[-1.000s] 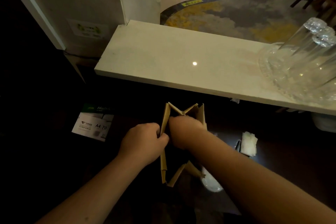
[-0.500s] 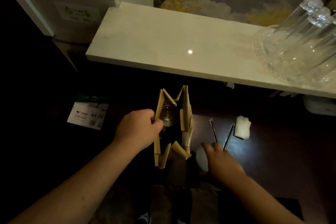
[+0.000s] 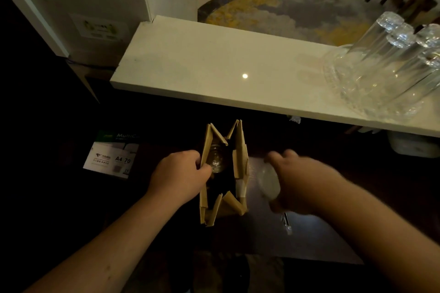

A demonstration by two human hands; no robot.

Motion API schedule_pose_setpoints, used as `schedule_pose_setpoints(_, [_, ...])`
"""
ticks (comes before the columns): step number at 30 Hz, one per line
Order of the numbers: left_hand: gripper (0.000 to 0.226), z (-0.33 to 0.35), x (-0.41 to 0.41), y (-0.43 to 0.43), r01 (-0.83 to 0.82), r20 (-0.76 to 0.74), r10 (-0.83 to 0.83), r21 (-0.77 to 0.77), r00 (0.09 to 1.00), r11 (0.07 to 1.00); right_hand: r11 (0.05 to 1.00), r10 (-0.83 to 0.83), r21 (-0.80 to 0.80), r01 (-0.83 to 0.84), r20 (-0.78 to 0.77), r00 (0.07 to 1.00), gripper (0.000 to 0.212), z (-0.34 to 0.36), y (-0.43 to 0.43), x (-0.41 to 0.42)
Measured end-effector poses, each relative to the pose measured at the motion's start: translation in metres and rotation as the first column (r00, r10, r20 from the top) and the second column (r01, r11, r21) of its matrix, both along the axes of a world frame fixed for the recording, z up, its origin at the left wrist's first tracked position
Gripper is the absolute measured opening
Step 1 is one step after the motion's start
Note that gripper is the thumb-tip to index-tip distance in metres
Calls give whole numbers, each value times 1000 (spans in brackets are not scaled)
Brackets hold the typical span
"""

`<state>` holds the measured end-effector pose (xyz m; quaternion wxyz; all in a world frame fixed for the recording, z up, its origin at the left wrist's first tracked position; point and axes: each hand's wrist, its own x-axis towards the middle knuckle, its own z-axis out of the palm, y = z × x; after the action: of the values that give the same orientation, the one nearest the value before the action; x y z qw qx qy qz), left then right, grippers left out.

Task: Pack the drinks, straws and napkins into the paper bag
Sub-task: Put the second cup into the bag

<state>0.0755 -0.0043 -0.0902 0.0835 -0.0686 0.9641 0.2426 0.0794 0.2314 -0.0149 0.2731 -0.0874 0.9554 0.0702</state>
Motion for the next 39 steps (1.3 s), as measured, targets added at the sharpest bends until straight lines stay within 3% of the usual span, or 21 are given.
schedule_pose_setpoints(4, [40,1,0,3,-5,-3,6,2,1000,1000,993,112,-23,-113,-53,992,104,70,-31,-26])
schedule_pose_setpoints(7, [41,-1,0,3,-16,4,16,26,1000,1000,984,156,-81,-161,-68,985,101,84,-57,-42])
schedule_pose_setpoints(12, [46,-5,0,-3,-13,-7,13,53,1000,999,979,191,-77,-189,16,981,106,28,-94,-50])
schedule_pose_setpoints(17, [41,-6,0,-6,-6,-9,6,-5,1000,1000,979,174,-120,-166,62,983,96,-53,-90,-38])
schedule_pose_setpoints(22, [41,-5,0,-3,-15,-17,15,-5,1000,1000,983,66,-183,-28,205,977,65,-102,-93,-20])
schedule_pose_setpoints(25, [43,-4,1,2,-10,-23,10,-12,1000,1000,985,35,-175,7,238,971,68,-118,-100,-12])
schedule_pose_setpoints(29, [42,-3,3,7,-3,-28,2,-34,1000,999,974,-62,-205,98,173,983,48,-133,-108,-12])
schedule_pose_setpoints(32, [42,-1,4,9,19,-47,-21,-51,999,998,969,-90,-214,122,153,984,45,-140,-110,-13])
schedule_pose_setpoints(39, [47,5,2,7,68,-74,-74,-81,994,994,985,-37,-156,72,215,976,41,-115,-107,-18])
